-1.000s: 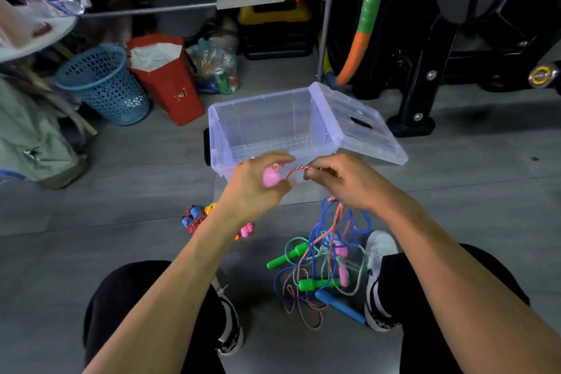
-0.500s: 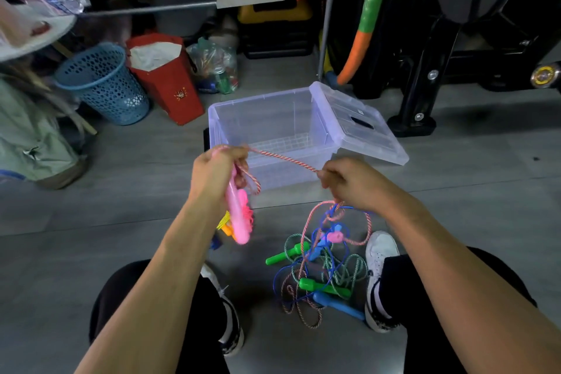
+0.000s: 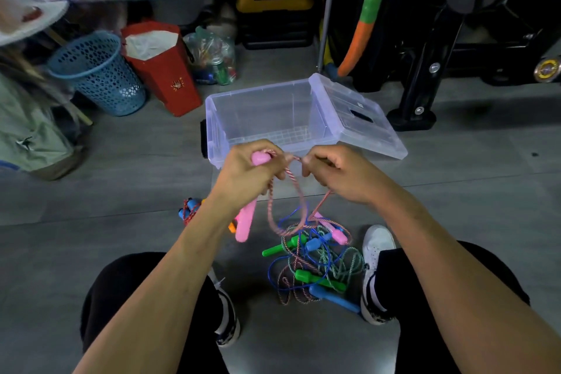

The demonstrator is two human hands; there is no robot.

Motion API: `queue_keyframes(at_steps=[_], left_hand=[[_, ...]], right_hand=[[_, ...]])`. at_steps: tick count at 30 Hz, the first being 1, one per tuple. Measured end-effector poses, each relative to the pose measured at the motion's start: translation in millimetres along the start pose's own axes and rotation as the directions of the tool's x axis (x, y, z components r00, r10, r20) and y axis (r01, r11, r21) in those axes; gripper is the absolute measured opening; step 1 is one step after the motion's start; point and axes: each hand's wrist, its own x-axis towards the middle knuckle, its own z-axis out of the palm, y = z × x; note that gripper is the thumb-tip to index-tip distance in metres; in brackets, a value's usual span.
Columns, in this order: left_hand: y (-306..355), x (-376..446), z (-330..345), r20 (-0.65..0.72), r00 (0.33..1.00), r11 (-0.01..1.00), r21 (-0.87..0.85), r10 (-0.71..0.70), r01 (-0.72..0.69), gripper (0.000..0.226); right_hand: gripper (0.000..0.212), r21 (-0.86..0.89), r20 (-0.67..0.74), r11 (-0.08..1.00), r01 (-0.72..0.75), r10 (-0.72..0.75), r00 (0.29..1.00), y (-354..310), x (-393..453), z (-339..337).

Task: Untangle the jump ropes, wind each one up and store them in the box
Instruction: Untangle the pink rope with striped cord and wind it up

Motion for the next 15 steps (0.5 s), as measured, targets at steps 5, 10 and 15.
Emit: queue_keyframes(at_steps=[5,10,15], left_hand=[[-3,16,-26,-0.350,0.897,0.935,-0.320,-0.269,0.155,0.013],[-22,10,-21,-0.123,0.986,0.810,0.564,-0.111,0.161,0.027],[-3,0,8,0.220,0.975,0.961,0.270,-0.002,-0.059,0.012]], right_hand=[[0.025,-0.138,0.029,0.983,-0.121,0.127,0.992,20,-1,-15],[0.025,-0.044,-0.055,0.999,0.008,-0.011,0.998,17,-5,-18],[0.023,-0.039,-0.023,0.994,0.102,-0.103,0.994,6,0,-5]])
